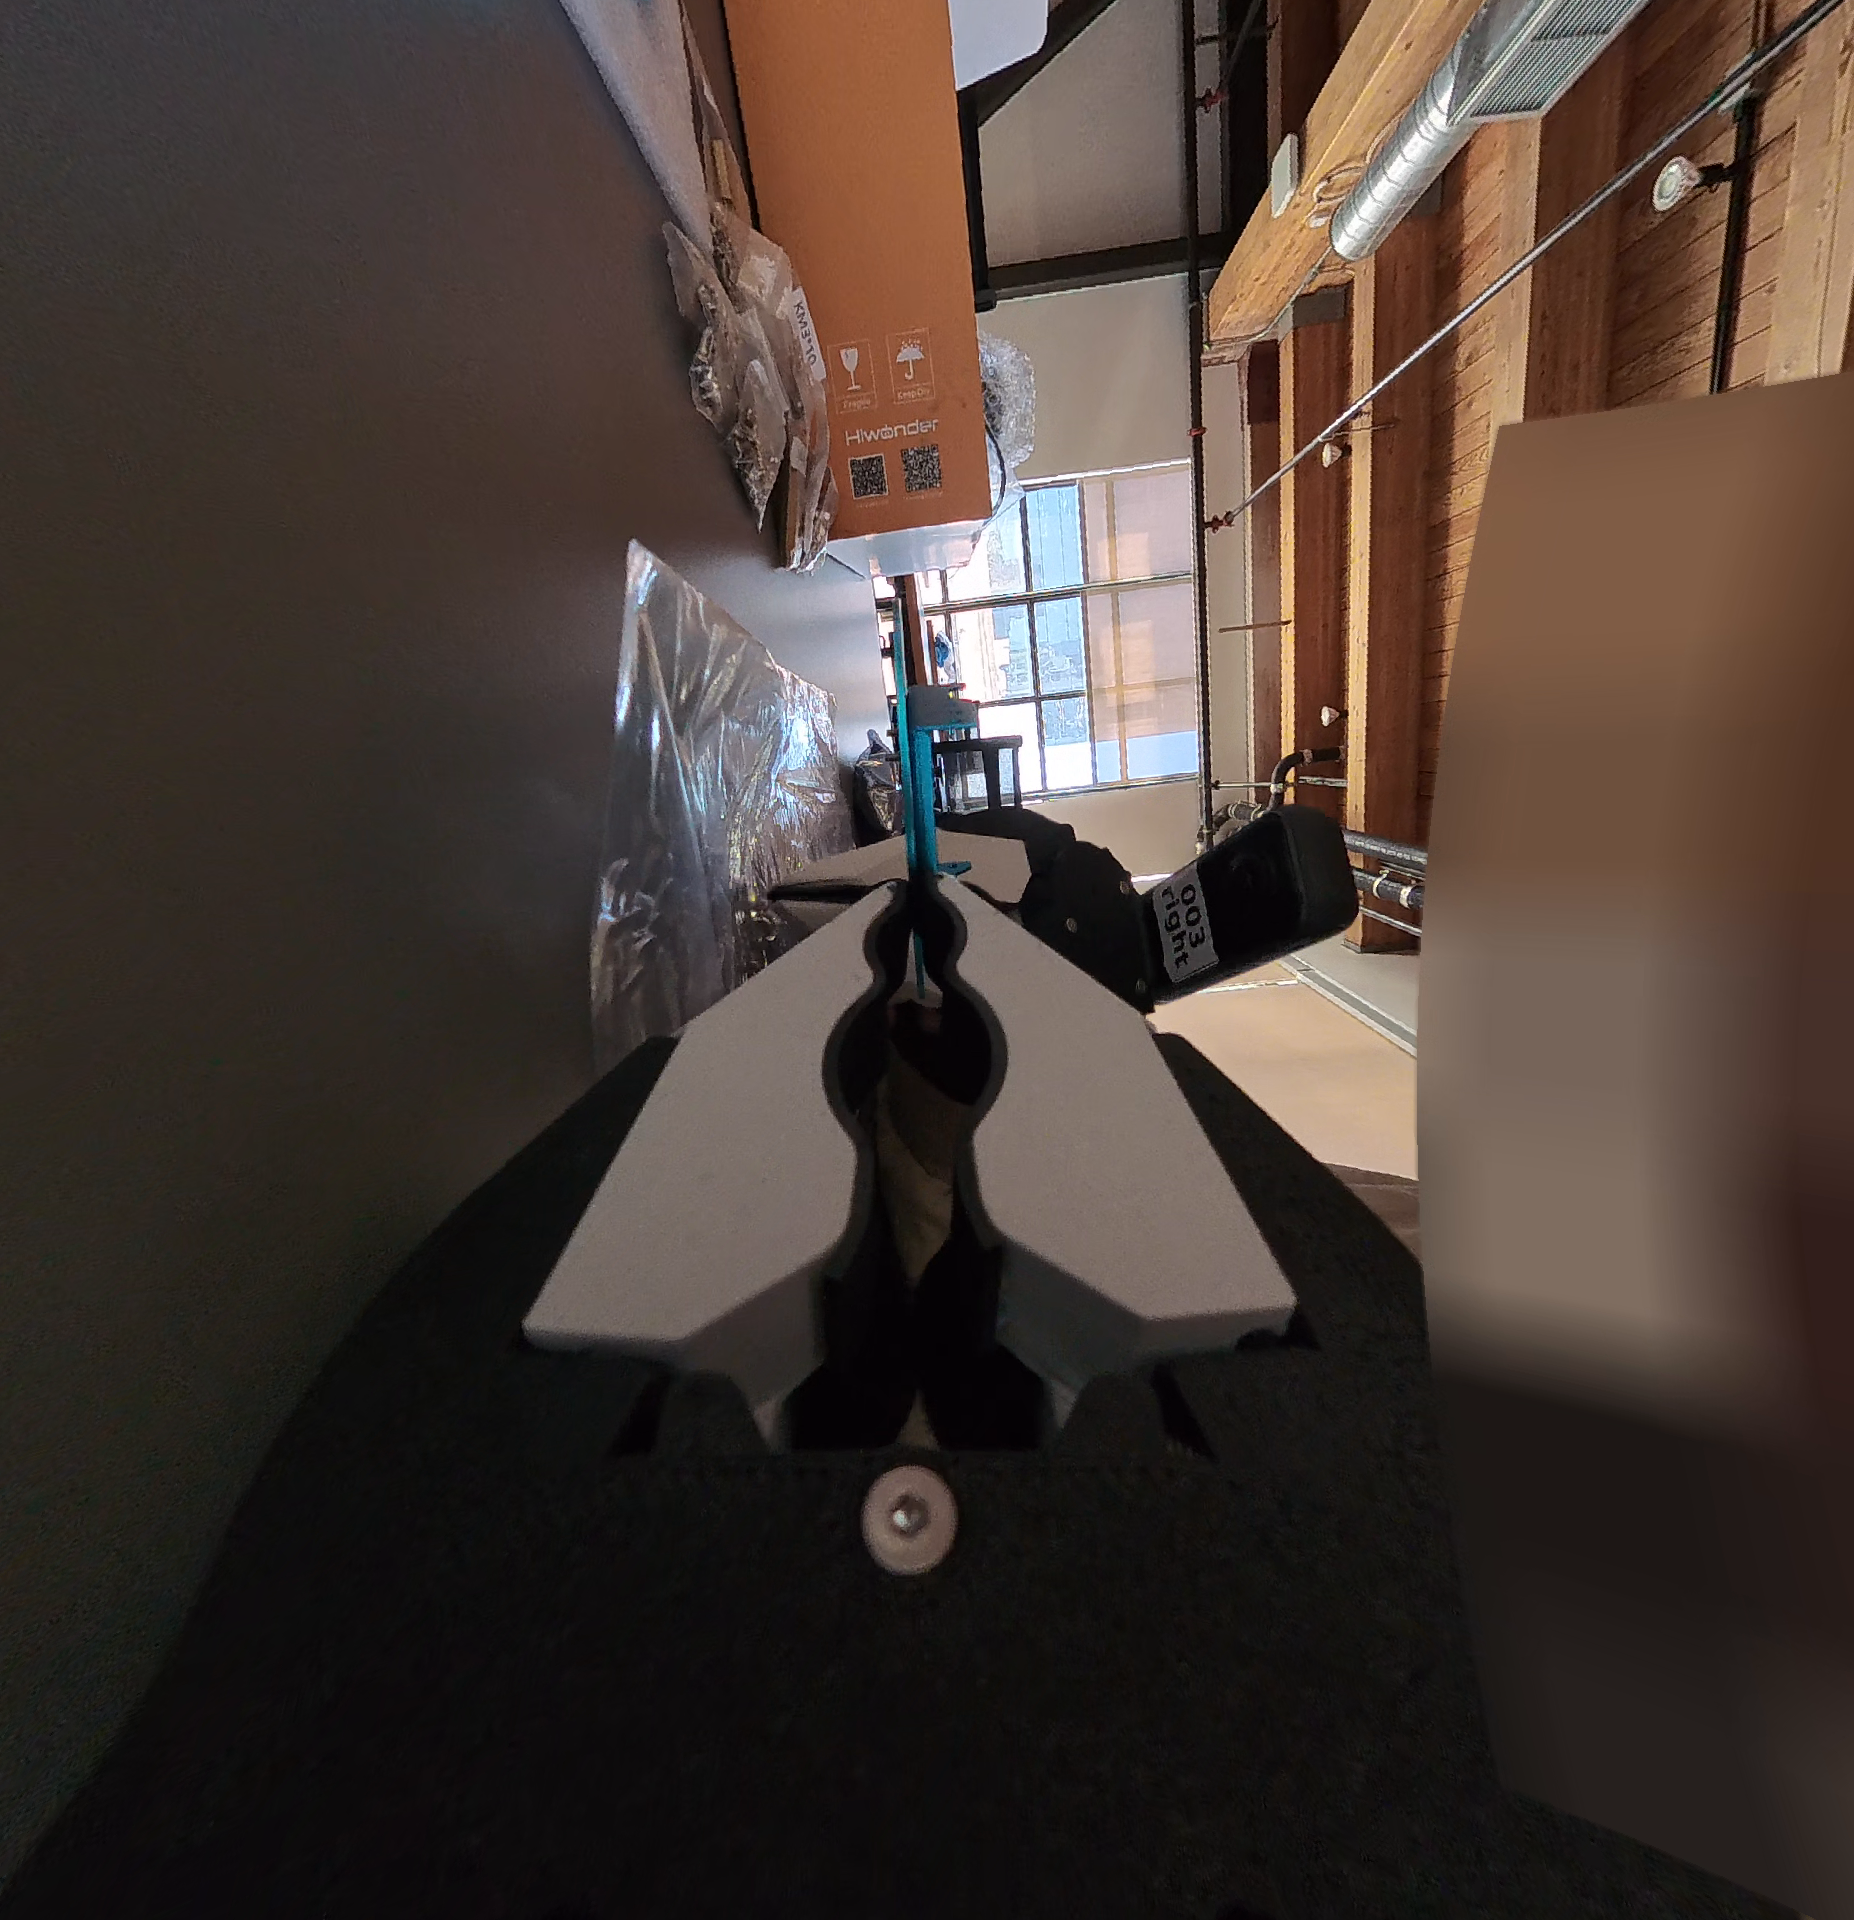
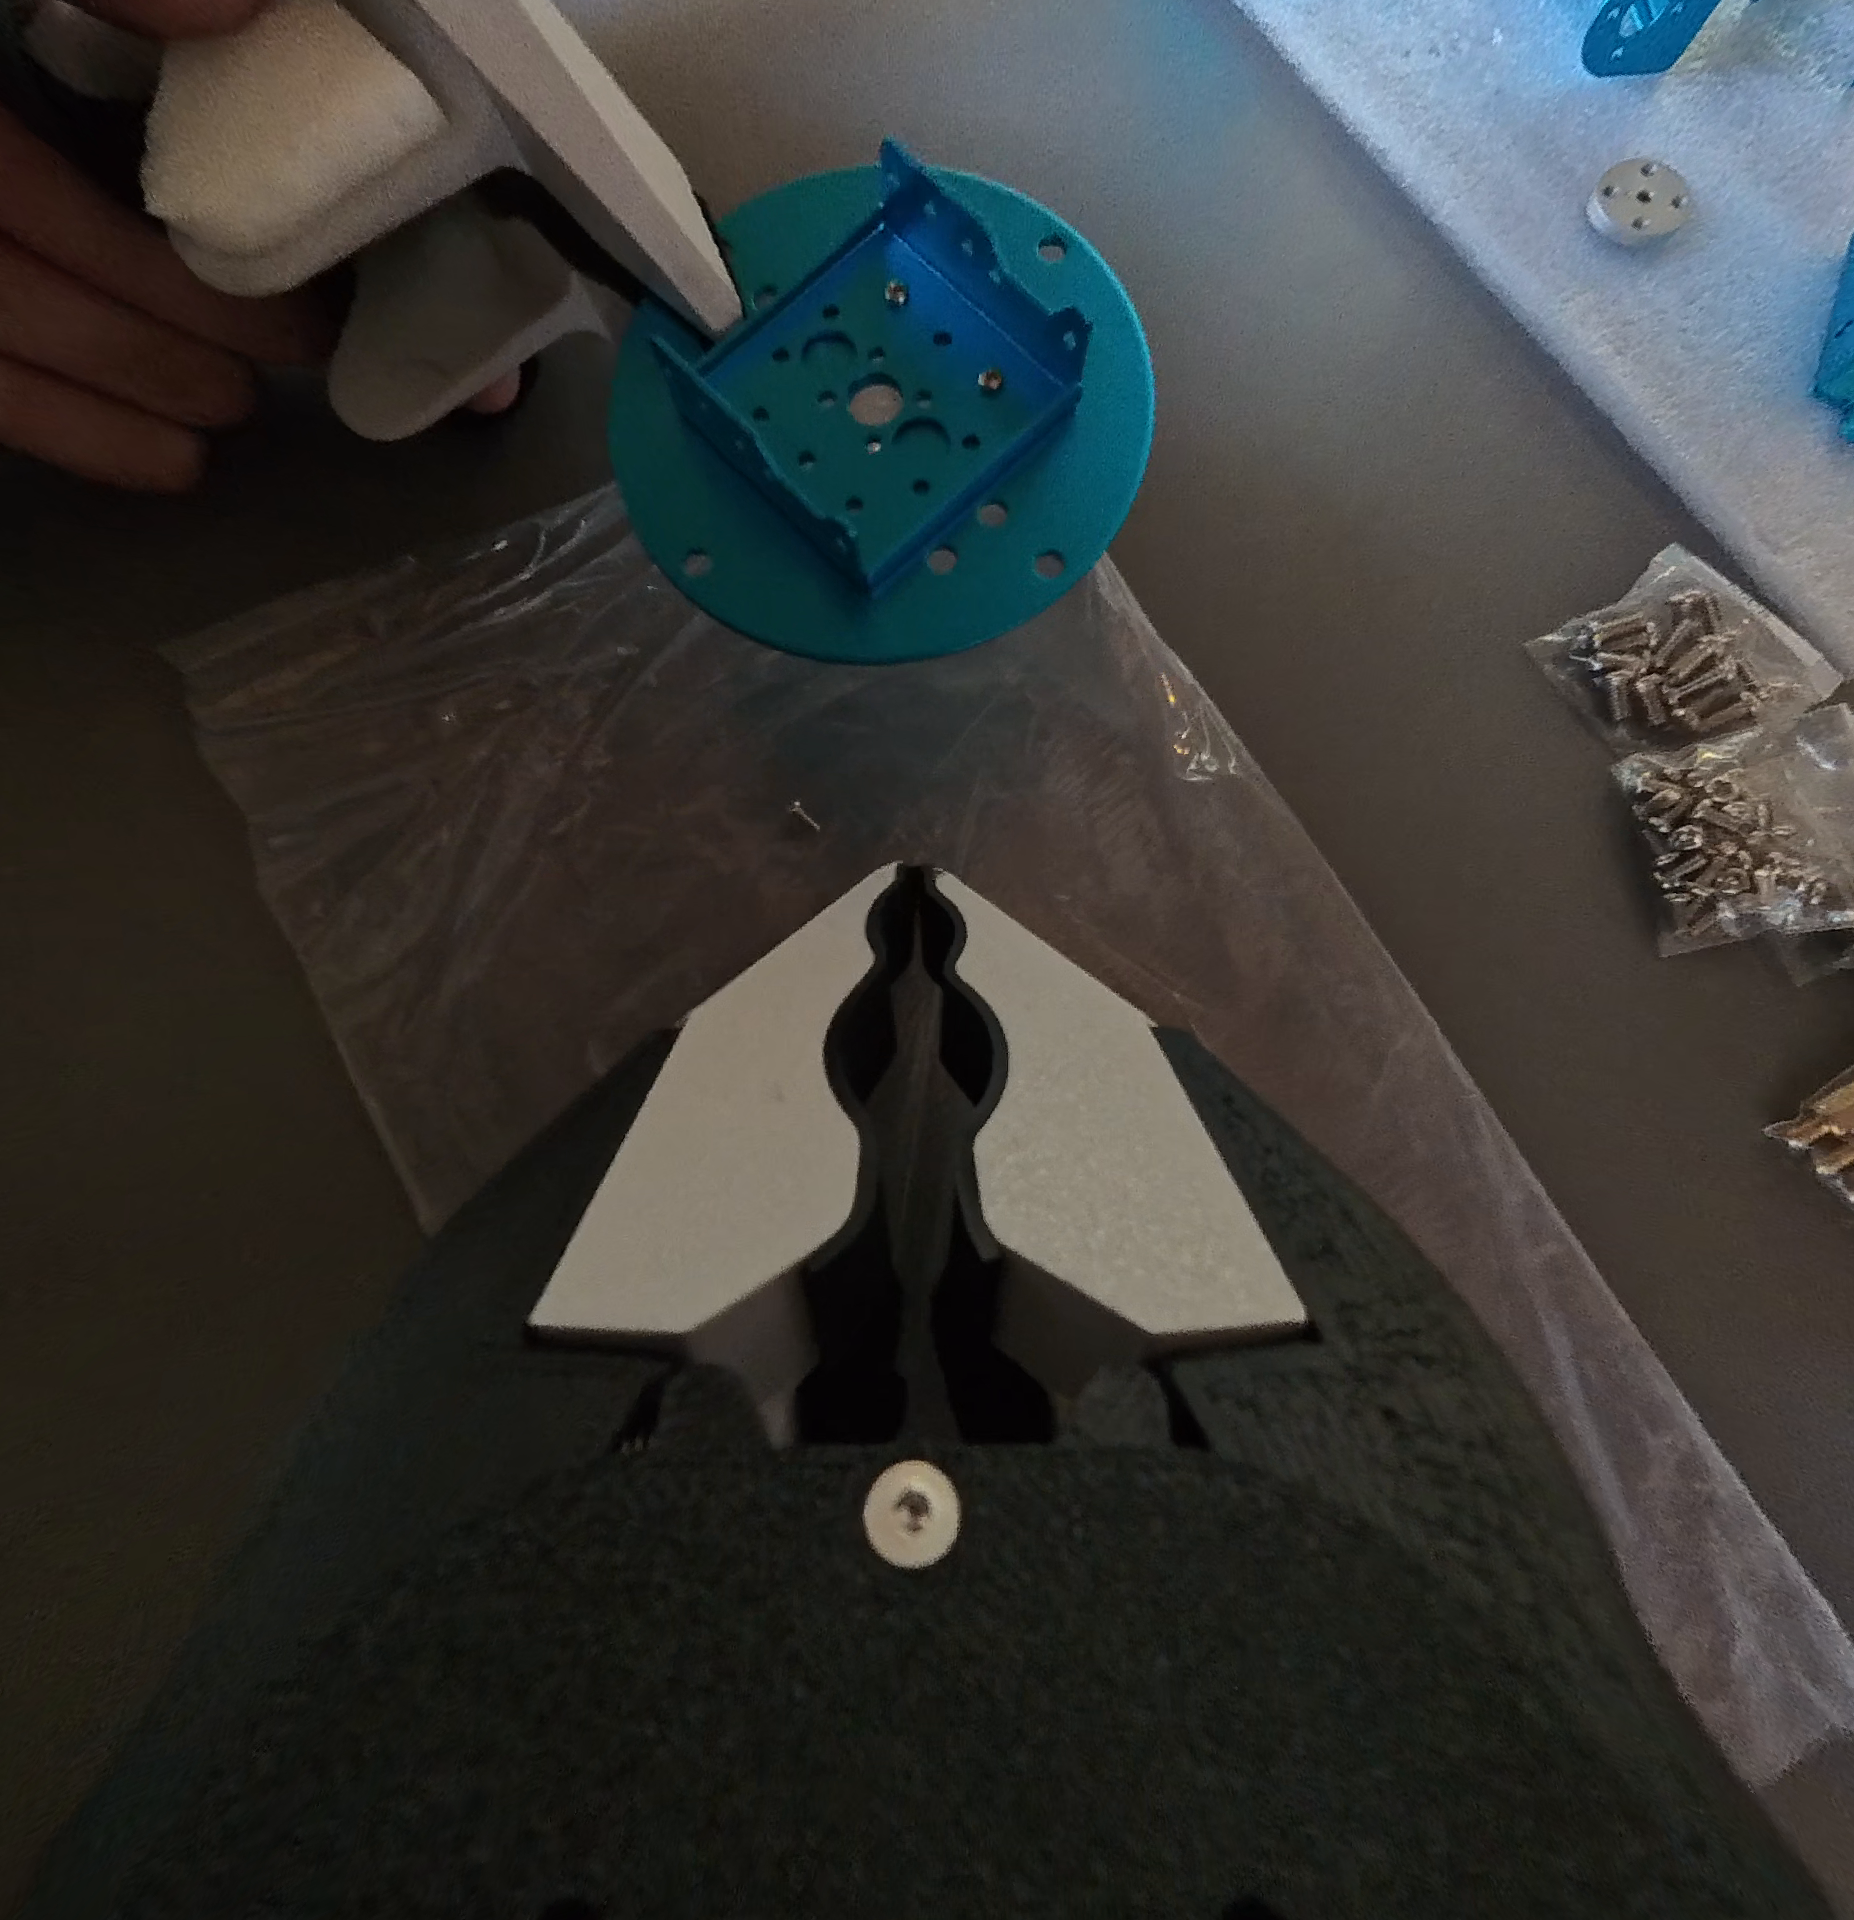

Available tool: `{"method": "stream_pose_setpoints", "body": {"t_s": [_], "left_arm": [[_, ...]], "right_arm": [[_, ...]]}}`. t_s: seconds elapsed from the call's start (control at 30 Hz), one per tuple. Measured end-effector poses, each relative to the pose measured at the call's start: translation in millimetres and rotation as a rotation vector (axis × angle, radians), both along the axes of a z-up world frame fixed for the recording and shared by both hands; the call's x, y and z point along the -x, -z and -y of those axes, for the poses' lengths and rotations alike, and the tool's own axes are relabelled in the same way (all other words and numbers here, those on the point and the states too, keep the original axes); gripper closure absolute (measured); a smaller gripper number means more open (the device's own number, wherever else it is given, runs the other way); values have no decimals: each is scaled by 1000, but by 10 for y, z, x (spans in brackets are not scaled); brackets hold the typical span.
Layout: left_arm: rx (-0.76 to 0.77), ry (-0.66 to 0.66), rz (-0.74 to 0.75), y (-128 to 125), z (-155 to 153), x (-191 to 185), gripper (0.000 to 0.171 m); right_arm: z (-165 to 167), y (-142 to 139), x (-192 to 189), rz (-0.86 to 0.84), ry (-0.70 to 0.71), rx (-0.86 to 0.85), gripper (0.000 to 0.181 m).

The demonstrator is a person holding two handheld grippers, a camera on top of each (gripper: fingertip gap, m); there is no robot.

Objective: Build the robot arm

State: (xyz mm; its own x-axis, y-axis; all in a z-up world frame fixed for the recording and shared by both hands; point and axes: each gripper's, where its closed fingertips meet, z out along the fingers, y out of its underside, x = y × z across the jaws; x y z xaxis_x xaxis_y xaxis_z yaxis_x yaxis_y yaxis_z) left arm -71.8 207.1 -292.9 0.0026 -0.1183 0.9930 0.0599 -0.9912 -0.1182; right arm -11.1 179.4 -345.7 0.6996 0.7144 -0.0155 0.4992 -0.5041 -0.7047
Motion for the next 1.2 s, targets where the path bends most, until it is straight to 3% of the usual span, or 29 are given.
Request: {"method": "stream_pose_setpoints", "body": {"t_s": [0.2, 0.5, 0.77, 1.03, 1.2], "left_arm": [[0, -1, 0, -1, -3, 1, 171], [1, 2, 1, -2, 3, -2, 171], [-1, 3, 0, 0, 6, -6, 171], [-2, 1, -3, 3, 3, -4, 171], [-3, -4, -9, 11, -5, 5, 171]], "right_arm": [[-4, -36, -43, -24, 8, 4, 181], [-3, -3, 15, 96, -41, -66, 179], [22, 20, 19, 7, -28, 10, 176], [-14, 15, -4, 36, -13, -19, 181], [-67, -213, 5, -155, 23, -37, 181]]}}
